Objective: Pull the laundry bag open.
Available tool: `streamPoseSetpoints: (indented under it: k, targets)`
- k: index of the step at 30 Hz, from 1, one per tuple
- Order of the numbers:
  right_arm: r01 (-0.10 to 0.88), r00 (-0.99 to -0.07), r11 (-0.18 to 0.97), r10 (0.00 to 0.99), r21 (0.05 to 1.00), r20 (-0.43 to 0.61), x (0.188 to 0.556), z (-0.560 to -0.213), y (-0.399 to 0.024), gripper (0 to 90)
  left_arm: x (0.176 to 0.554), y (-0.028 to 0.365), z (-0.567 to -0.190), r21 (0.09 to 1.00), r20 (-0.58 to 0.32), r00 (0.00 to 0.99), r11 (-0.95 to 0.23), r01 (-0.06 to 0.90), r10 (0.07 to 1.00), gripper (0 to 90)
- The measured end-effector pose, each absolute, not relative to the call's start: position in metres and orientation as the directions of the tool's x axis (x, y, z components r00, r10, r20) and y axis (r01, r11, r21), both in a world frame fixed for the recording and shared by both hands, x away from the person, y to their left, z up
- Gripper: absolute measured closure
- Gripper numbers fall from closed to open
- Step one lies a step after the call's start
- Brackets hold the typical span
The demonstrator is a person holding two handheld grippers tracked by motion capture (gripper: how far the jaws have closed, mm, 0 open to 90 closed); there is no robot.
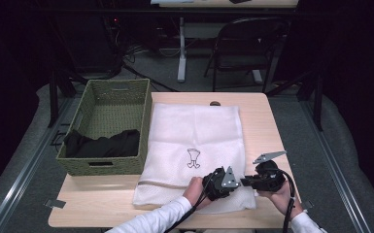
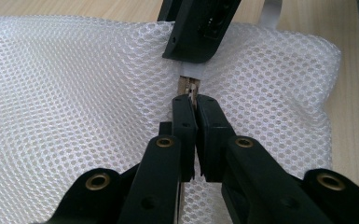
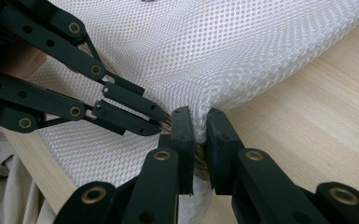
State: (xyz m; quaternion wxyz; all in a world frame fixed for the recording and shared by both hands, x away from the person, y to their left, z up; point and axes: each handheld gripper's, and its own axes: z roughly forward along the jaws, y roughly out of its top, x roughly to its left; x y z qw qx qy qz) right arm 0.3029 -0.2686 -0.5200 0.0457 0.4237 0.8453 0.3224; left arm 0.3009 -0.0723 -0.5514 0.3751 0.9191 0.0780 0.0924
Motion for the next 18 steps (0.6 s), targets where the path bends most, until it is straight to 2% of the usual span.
streamPoseSetpoints:
  k: [18]
  targets:
    - [0.681, -0.641, 0.444, 0.746, 0.583, 0.18, 0.3027, -0.5196, -0.269, 83.4, 0.3018, -0.0637, -0.5506, 0.699, 0.087, 0.971, -0.708, 0.101, 0.224, 87.1]
